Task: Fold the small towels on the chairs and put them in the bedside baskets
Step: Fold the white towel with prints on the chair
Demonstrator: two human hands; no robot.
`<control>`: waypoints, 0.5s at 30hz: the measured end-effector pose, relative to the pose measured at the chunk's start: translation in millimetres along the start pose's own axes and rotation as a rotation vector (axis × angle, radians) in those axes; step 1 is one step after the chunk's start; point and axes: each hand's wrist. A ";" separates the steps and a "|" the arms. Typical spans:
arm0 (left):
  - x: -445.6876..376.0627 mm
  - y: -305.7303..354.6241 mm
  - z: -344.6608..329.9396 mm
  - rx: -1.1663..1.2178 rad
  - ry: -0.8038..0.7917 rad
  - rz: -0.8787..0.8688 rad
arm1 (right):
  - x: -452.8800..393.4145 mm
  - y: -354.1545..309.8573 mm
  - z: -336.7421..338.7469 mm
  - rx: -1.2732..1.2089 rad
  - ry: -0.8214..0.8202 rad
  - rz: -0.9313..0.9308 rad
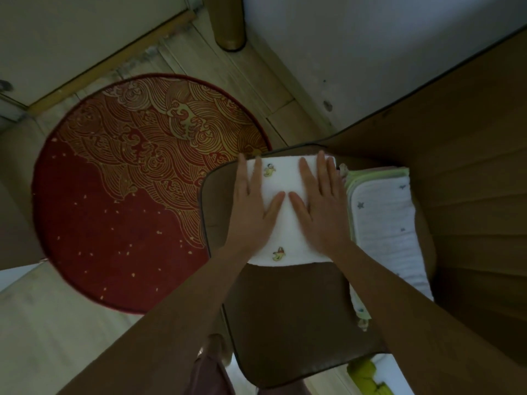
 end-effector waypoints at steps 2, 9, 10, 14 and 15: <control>8.1 6.1 4.8 0.167 0.112 0.224 | 7.4 -3.1 5.6 -0.187 -0.018 -0.149; 1.4 8.8 18.0 0.293 0.137 0.637 | 21.1 -24.4 21.6 -0.433 -0.176 -0.494; 5.1 4.7 23.4 0.259 0.150 0.636 | 24.2 -30.7 19.1 -0.489 -0.234 -0.498; 31.6 -18.7 48.4 0.240 0.183 0.652 | 42.7 -54.1 2.2 -0.469 -0.241 -0.495; 36.7 -22.6 53.1 0.267 0.182 0.649 | 44.7 -58.1 0.5 -0.426 -0.228 -0.554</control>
Point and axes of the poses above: each hand's wrist, its own x-axis away from the middle knuckle, its own z-axis out of the back of the hand, y = z × x, and after that the axes turned 10 degrees about -z, right-handed
